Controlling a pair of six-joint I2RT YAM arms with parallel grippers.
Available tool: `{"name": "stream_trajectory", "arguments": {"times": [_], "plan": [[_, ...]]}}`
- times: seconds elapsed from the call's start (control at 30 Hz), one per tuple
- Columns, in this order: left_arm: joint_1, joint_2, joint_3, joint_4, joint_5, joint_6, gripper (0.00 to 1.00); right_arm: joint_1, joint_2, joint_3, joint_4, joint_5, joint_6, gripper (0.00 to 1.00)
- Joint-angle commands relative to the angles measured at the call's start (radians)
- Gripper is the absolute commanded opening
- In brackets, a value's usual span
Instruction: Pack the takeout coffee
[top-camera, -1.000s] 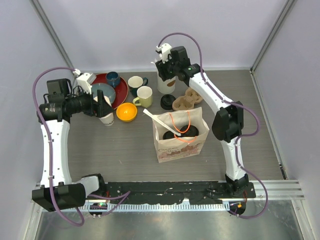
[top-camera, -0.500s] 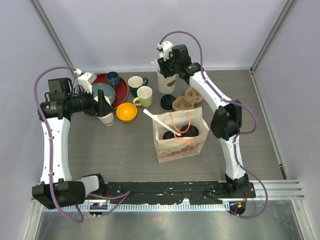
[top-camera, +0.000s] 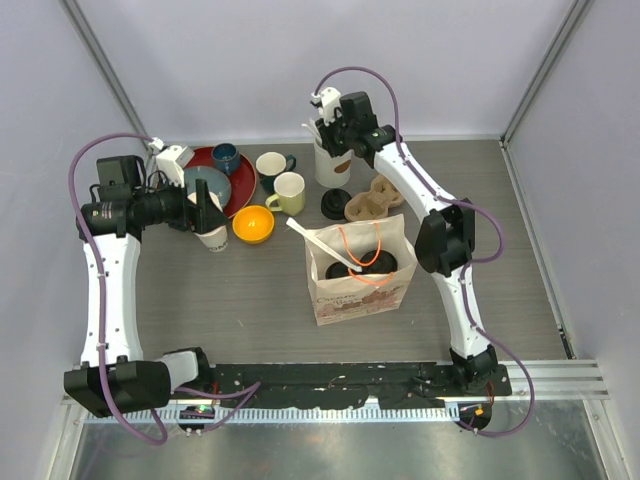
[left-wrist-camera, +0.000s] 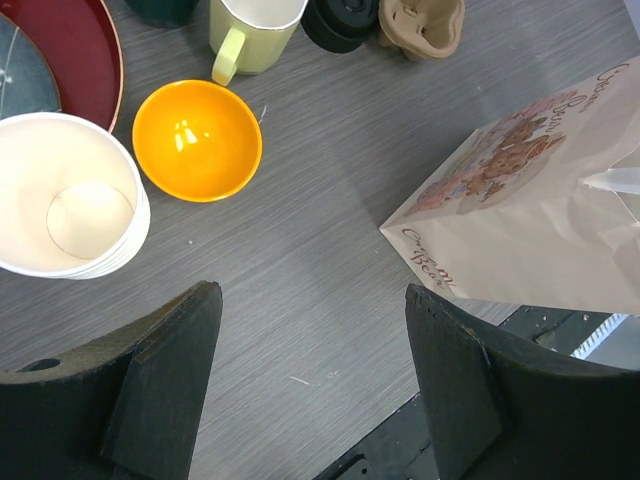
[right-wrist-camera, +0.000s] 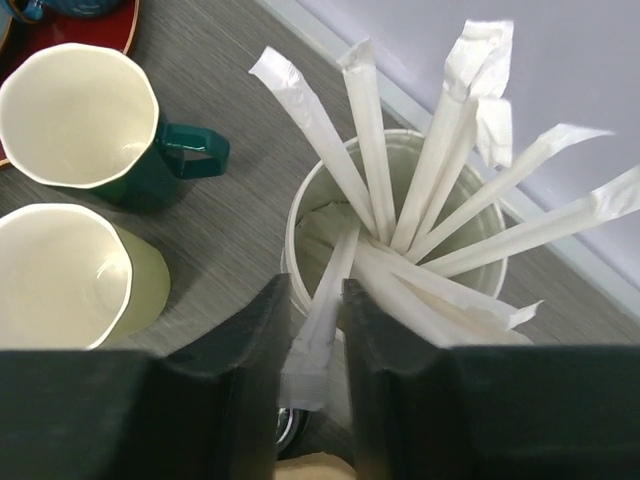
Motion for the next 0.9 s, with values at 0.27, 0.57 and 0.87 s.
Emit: {"name": "stream_trajectory", "arguments": {"times": [0.27,0.57,0.87], "plan": [[0.006,0.002,0.035,0.001,0.032,0.020,0.78,-0.005,-0.078,0.043,0.005,-0.020,-0.009,0.03],[0.005,0.002,0.041,-0.003,0.042,0.023,0.78,-0.004,-0.267,0.001,-0.022,-0.032,-0.028,0.01],[0.005,-0.014,0.038,-0.006,0.051,0.023,0.78,-0.002,-0.412,0.035,-0.143,-0.047,0.004,0.01]]}}
